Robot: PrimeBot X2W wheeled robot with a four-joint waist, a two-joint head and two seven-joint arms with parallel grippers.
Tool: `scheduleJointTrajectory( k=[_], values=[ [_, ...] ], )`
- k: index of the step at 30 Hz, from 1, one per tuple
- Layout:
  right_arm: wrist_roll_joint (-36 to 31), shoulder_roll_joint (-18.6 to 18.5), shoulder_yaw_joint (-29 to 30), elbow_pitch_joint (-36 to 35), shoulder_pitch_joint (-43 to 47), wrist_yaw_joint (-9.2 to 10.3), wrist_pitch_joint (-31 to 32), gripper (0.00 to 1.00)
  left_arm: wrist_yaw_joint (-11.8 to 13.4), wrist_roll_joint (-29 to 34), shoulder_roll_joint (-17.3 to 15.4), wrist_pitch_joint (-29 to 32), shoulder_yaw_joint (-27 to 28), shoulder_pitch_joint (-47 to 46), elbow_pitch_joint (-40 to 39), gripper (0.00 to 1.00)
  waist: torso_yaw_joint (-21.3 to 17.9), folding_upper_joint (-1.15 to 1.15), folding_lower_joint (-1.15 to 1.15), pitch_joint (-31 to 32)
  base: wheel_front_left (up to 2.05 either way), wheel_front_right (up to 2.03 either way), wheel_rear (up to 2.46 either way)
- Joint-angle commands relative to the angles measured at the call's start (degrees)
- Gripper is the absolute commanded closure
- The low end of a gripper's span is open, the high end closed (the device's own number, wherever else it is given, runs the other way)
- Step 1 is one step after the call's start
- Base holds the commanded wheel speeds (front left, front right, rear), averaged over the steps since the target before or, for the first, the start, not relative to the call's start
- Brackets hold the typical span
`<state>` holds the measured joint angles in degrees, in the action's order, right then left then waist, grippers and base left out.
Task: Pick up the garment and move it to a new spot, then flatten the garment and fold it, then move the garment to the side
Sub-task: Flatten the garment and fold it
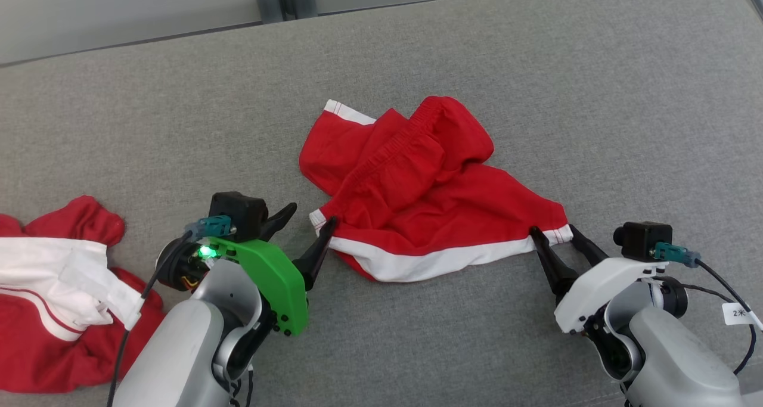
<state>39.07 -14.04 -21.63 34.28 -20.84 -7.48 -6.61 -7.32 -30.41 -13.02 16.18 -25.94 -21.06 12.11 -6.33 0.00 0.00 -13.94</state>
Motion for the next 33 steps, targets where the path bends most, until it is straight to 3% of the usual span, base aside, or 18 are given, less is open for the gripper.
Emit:
scheduleJointTrajectory(
  k=[1, 8, 9, 10, 11, 12, 13, 22, 28, 33],
  values=[
    [1.0, -0.2, -1.1, 1.0, -0.4, -0.02, 0.2, 0.00, -0.2, -0.9, -0.8, 0.4, -0.8, -1.3, 0.3, 0.00, -0.6, 0.00, 0.00, -1.0, 0.00, 0.00, 0.00],
    [4.6, -0.2, -6.1, 3.3, -2.3, -0.02, -1.4, 0.02, -0.2, -4.1, -2.5, 1.6, -4.1, -3.0, 0.6, 0.00, -0.8, 0.00, 0.00, -1.6, 0.00, 0.00, 0.00],
    [5.0, -0.2, -6.7, 3.6, -2.5, -0.02, -1.8, 0.25, -0.2, -4.3, -2.6, 1.6, -4.3, -3.1, 0.7, 0.00, -0.8, 0.00, 0.00, -1.6, 0.00, 0.00, 0.00],
    [5.3, -0.3, -7.6, 3.8, -2.8, -0.02, -2.1, 0.80, -0.2, -4.5, -2.8, 1.5, -4.6, -3.2, 0.8, 0.18, -0.7, 0.00, 0.00, -1.6, 0.00, 0.00, 0.00],
    [5.7, -0.3, -8.3, 3.8, -2.9, -0.03, -2.6, 1.00, -0.2, -4.6, -3.0, 1.3, -4.7, -3.3, 0.9, 0.49, -0.7, 0.00, 0.00, -1.6, 0.00, 0.00, 0.00],
    [6.3, -0.3, -9.2, 3.7, -3.1, -0.04, -3.0, 1.00, -0.2, -4.6, -3.1, 1.0, -4.9, -3.4, 0.8, 0.94, -0.6, 0.00, 0.00, -1.5, 0.00, 0.00, 0.00],
    [6.9, -0.6, -9.8, 3.6, -3.2, -0.03, -3.6, 1.00, -0.2, -4.8, -3.2, 0.6, -5.1, -3.4, 0.7, 1.00, -0.5, 0.00, 0.00, -1.4, 0.00, 0.00, 0.00],
    [12.0, -3.1, -12.7, 0.1, -2.7, -0.02, -7.7, 1.00, 0.1, -7.7, -3.3, -4.4, -3.1, 0.2, -0.8, 1.00, 0.2, 0.00, 0.00, 1.9, 0.00, 0.00, 0.00],
    [15.5, -5.4, -11.0, -8.9, -0.7, -0.02, -8.6, 1.00, 1.5, -8.7, -4.1, -6.4, -1.0, 2.8, -4.8, 1.00, 0.5, 0.00, 0.00, 4.3, 0.00, 0.00, 0.00],
    [16.0, -5.6, -6.2, -17.4, -1.3, -0.02, -8.6, 1.00, 2.7, -8.0, -5.5, -5.3, 0.2, -0.2, -7.2, 1.00, 0.5, 0.00, 0.00, 4.6, 0.00, 0.00, 0.00]
  ],
)
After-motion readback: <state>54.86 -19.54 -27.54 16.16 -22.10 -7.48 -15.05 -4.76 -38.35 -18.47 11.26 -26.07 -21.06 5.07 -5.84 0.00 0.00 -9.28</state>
